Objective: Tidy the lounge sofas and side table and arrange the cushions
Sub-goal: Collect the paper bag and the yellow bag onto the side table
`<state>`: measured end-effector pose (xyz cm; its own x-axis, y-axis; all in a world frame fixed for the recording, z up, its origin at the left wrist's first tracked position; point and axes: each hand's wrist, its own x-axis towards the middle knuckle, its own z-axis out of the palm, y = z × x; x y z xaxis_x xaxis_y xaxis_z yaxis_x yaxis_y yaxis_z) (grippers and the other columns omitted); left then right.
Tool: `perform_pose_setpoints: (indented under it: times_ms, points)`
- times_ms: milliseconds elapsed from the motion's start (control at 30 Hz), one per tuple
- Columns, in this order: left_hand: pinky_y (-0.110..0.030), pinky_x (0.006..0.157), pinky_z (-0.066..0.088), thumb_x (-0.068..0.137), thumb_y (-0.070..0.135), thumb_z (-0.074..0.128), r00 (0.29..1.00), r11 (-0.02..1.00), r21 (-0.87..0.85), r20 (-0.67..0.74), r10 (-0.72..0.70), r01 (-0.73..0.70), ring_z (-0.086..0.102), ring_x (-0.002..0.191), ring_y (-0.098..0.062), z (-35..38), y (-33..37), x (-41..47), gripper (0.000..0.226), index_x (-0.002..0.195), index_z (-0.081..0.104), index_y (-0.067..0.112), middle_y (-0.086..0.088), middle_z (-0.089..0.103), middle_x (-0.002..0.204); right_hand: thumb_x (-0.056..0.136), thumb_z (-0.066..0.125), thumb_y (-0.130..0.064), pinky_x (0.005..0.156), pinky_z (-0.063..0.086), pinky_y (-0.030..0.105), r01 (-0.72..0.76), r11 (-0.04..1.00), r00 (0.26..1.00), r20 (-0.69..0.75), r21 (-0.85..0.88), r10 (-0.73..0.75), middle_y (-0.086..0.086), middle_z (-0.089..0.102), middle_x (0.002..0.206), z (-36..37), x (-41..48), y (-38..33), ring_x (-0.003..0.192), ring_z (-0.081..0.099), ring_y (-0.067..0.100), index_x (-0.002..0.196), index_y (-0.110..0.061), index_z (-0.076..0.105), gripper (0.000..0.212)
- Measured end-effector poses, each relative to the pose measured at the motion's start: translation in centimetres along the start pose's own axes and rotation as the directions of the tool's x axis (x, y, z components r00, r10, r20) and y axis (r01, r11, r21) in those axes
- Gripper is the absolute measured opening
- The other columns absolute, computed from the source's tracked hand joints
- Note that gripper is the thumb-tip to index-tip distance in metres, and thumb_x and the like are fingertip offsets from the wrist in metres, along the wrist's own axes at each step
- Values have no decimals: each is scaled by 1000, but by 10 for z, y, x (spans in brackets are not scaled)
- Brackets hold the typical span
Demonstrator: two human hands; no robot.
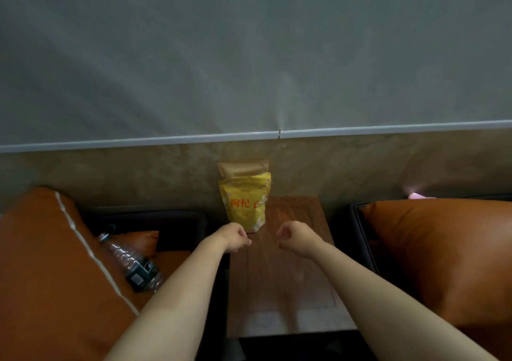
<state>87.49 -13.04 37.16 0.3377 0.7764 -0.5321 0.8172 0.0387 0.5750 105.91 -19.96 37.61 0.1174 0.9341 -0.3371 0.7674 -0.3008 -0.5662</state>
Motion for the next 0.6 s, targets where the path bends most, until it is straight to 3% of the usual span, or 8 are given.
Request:
perform_pose_setpoints:
  times_ms: [133, 267, 367, 600]
  points:
    - [-36, 82, 54, 90, 15, 66, 997, 999, 17, -62, 41, -40, 60, 82, -21, 32, 11, -38, 21, 72, 55, 18, -3, 61, 81, 81, 67, -19, 86, 48, 28, 17, 998, 1000, -6, -61, -18, 3, 67, 111, 3, -43, 21, 106, 61, 22, 106, -20, 66, 25]
    - [-33, 85, 53, 89, 18, 66, 993, 986, 145, -78, 91, -78, 66, 95, -24, 60, 16, -75, 4, 88, 62, 16, -8, 67, 101, 83, 65, -23, 88, 50, 33, 15, 987, 1000, 21, -159, -11, 3, 65, 112, 9, -80, 37, 107, 61, 24, 108, -22, 63, 25]
    - [-34, 89, 53, 88, 21, 67, 993, 969, 233, -60, 100, -83, 63, 101, -22, 73, 14, -99, 10, 97, 64, 17, -6, 65, 107, 86, 62, -24, 90, 50, 35, 18, 968, 996, 90, -250, 5, 6, 61, 119, 15, -100, 43, 111, 59, 27, 116, -18, 60, 30]
    - [-36, 90, 52, 83, 21, 71, 988, 930, 361, -112, 110, -63, 61, 101, -19, 71, 0, -134, 13, 89, 60, 26, 0, 64, 106, 86, 60, -21, 89, 50, 34, 41, 952, 993, 115, -305, -6, 8, 59, 123, 23, -126, 39, 113, 57, 28, 116, -15, 59, 31]
